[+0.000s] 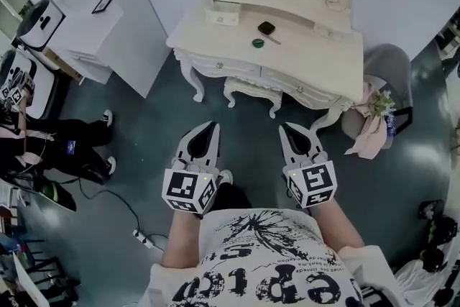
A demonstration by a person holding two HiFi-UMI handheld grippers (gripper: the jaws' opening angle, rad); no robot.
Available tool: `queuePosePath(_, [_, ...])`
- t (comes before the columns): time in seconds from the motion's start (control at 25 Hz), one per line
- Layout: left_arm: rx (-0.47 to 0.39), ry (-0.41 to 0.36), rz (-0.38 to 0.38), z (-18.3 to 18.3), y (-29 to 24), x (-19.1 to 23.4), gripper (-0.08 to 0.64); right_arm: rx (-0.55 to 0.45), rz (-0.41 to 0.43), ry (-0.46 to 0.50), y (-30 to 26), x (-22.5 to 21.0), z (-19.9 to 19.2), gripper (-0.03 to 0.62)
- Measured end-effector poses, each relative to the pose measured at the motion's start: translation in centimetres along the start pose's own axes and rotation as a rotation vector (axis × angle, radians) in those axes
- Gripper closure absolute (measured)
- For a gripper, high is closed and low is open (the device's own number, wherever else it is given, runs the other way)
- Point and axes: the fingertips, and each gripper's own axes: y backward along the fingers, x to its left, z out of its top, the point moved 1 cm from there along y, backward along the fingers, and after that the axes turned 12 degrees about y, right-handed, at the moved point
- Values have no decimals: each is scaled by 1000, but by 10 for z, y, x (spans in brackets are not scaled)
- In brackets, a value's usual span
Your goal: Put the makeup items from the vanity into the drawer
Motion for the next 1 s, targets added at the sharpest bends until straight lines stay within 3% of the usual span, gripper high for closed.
queuePosePath(0.24, [30, -30, -82, 43, -54, 92, 540, 18, -87, -34, -108, -1, 38, 575])
queuePosePath(0.44, [54, -32, -122, 64, -89, 143, 540, 39, -132, -53, -166, -9, 56, 575])
queuePosePath(0.76, [74, -6, -114, 64, -163, 190, 540, 84, -138, -62, -242, -62, 38, 575])
queuePosePath(1.0, [98, -74, -125, 81, -249, 210, 540, 115, -125, -69, -316, -126, 29, 575])
